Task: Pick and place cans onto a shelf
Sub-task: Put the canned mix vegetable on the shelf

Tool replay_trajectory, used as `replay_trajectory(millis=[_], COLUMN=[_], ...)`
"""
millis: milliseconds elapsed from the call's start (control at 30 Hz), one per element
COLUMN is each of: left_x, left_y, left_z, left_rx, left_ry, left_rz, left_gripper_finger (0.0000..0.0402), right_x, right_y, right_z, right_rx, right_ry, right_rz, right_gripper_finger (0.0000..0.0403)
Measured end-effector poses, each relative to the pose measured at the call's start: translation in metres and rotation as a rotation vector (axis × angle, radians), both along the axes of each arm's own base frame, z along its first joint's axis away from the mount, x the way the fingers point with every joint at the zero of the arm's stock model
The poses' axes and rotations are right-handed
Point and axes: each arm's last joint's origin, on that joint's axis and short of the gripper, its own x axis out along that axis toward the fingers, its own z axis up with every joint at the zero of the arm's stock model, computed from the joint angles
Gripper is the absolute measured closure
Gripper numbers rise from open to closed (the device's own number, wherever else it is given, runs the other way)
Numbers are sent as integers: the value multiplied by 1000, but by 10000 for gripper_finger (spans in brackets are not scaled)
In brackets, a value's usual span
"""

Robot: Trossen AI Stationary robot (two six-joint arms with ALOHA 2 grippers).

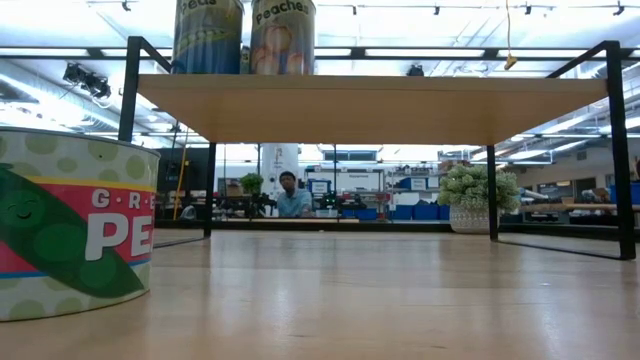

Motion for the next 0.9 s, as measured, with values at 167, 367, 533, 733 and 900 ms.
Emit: replay_trajectory(millis=[167,367,533,733,900], left_x=[2,3,5,6,6], left_y=[1,1,0,2,2], left_z=[2,4,6,6,6], left_rx=[72,116,144,144,151], left_ry=[-33,-63,-88,-86,-85], left_rz=[-9,-34,-44,-43,-51], left_gripper_finger=[108,105,104,102,102], right_x=[3,5,5,5,7], right_y=[-6,-9,-11,-11,-15], right_z=[-1,-2,-3,-3,-3], right_rx=[1,-19,-17,-19,-19], right_ry=[27,28,47,47,51], right_rz=[38,46,55,51,46], right_gripper_finger=[36,61,86,105,105])
